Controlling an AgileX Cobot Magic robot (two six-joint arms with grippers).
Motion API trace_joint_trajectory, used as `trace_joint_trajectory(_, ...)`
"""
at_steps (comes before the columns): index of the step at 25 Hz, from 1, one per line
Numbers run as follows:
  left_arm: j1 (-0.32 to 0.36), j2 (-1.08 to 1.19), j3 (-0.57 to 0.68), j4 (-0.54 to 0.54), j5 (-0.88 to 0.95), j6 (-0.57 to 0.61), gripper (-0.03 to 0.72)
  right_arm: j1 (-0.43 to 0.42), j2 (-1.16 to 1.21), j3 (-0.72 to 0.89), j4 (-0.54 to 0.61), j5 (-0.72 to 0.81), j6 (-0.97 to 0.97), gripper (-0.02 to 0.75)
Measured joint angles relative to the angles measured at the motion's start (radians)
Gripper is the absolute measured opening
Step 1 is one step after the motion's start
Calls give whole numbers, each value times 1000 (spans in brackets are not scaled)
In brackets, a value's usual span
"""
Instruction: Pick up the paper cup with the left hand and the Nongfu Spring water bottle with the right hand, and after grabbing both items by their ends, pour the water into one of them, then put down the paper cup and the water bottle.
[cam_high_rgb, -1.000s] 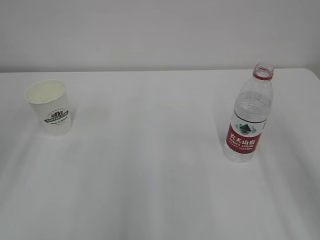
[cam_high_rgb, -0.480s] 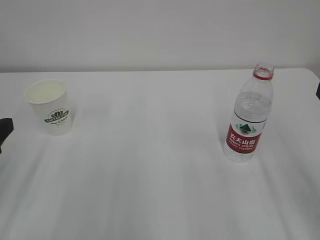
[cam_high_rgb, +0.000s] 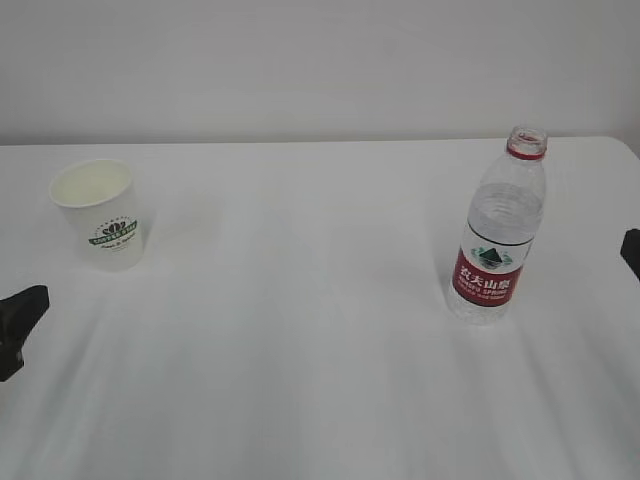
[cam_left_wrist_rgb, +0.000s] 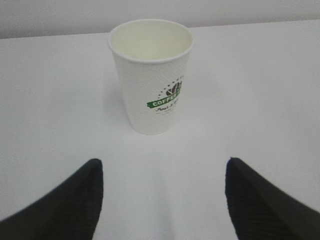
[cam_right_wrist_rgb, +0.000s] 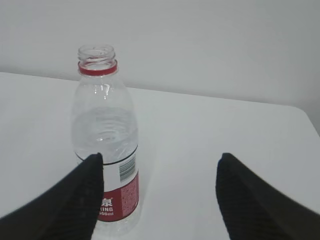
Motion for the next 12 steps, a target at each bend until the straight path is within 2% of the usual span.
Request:
trace_joint_trajectory(6,0,138,25,91,-216,-8,544,0,98,15,-51,-75,8,537)
trace_joint_trajectory(12,0,280,37,123,-253,-9,544,0,217,15,-89,-194,13,537)
